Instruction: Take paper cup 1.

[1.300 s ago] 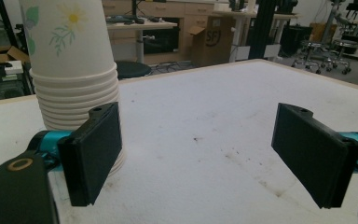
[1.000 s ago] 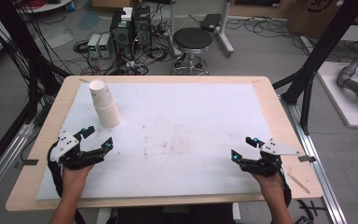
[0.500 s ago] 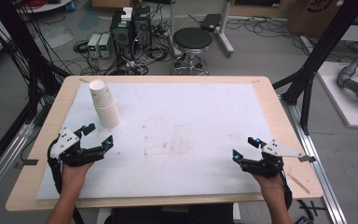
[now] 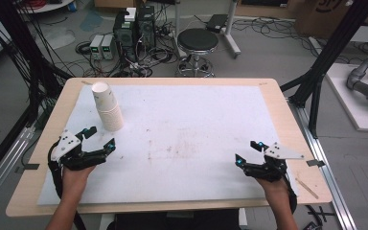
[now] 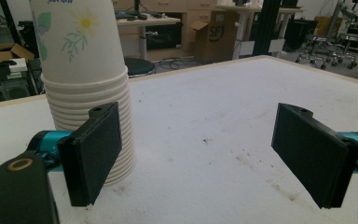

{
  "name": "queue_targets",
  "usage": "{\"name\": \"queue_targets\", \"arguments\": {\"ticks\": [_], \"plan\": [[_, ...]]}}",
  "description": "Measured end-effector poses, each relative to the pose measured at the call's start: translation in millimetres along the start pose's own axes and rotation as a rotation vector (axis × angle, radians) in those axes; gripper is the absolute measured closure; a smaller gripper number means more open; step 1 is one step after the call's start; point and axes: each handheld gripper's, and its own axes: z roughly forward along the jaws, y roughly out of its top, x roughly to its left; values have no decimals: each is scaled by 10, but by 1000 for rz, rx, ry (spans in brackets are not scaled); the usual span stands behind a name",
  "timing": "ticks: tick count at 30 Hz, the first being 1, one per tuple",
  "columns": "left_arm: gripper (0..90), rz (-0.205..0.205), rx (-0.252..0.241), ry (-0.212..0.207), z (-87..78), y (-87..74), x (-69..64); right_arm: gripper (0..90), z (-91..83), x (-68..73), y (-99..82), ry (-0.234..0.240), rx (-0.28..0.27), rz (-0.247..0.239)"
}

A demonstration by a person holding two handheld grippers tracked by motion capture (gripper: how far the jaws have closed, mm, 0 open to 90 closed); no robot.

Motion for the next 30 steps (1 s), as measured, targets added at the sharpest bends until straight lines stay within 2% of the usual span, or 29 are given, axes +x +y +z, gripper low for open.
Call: {"name": "queue_targets", "arguments": {"ticks": [5, 13, 24, 30], "plan": [[160, -5, -4, 8, -18, 46, 29, 207, 23, 21, 16, 7, 3, 0], [161, 3, -2, 34, -13, 293, 171, 207, 29, 33, 27, 12, 1, -3], [160, 3, 37, 69, 151, 650, 406, 207, 32, 27, 23, 17, 5, -3], [160, -15, 34, 87, 251, 822, 526, 207, 40, 31, 27, 22, 6, -4]]}}
